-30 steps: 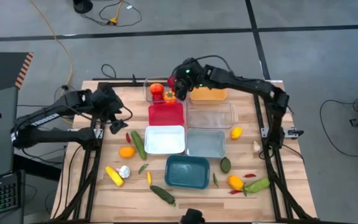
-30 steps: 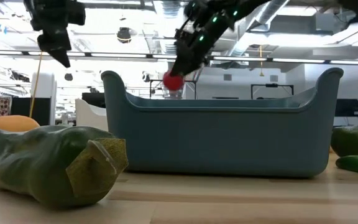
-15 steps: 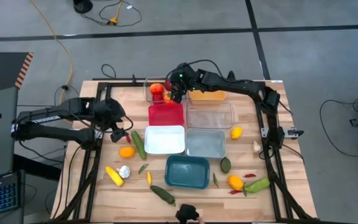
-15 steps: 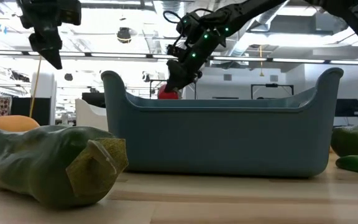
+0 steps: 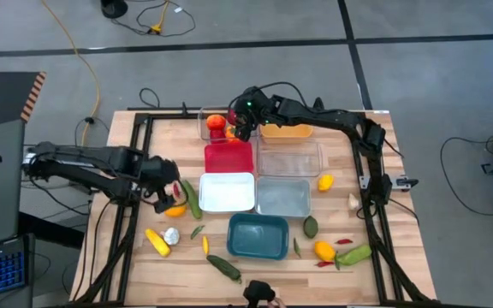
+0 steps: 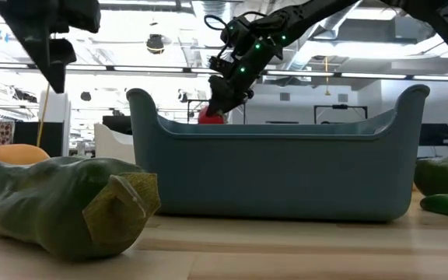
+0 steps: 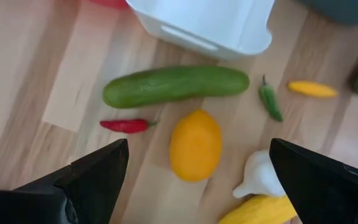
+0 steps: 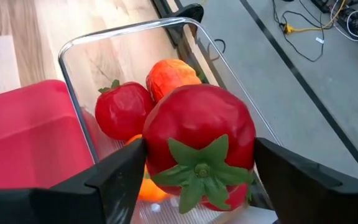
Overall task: Sort produce into baskets
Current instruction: Put the red tomato into the top transparent bin, then put the middle left yellow lemon into the red bin
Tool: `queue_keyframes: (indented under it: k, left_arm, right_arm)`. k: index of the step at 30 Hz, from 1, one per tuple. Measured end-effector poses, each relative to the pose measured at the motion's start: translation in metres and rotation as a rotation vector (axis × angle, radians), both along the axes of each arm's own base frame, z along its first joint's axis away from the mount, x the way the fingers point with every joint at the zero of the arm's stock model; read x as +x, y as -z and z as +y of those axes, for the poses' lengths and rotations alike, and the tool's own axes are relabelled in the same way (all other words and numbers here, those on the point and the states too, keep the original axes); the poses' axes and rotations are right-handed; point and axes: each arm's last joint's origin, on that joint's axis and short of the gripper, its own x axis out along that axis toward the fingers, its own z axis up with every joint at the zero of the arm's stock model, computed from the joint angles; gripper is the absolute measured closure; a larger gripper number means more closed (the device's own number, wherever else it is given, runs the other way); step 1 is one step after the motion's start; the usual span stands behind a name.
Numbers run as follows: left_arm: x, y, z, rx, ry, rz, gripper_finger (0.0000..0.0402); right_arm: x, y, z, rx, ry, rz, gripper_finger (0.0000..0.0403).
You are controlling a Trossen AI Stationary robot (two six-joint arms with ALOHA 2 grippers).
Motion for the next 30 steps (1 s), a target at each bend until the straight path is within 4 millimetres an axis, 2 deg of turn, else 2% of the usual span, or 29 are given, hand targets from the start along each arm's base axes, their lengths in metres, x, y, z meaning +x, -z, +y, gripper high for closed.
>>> queue_keyframes:
  k: [5, 9, 12, 18, 24, 27, 30]
  left_arm:
    - [0.013, 0.013, -0.010, 0.026, 0.035, 0.085, 0.0026]
    - [0.022, 0.024, -0.017, 0.058, 0.054, 0.153, 0.0026]
    - [0.024, 0.040, -0.021, 0.065, 0.052, 0.209, 0.0027]
    - [0.028, 0.071, -0.027, 0.037, 0.057, 0.242, 0.0027]
    - [0.030, 0.087, -0.027, 0.042, 0.062, 0.254, 0.0027]
    - [0.028, 0.096, -0.027, 0.049, 0.063, 0.284, 0.0027]
    - [0.029, 0.105, -0.027, 0.056, 0.068, 0.300, 0.0027]
  right_arm:
    - [0.000, 0.000, 0.000, 0.002, 0.000, 0.004, 0.0037]
    - [-0.001, -0.002, 0.000, 0.001, 0.000, 0.002, 0.0032]
    - [-0.005, -0.009, 0.003, 0.011, -0.001, 0.026, 0.0031]
    - [-0.027, -0.061, 0.016, -0.042, -0.027, -0.033, 0.0031]
    - [-0.061, -0.103, 0.039, -0.045, -0.047, -0.033, 0.0031]
    - [-0.078, -0.115, 0.053, -0.029, -0.063, 0.000, 0.0031]
    - [-0.090, -0.116, 0.066, -0.009, -0.081, 0.030, 0.0031]
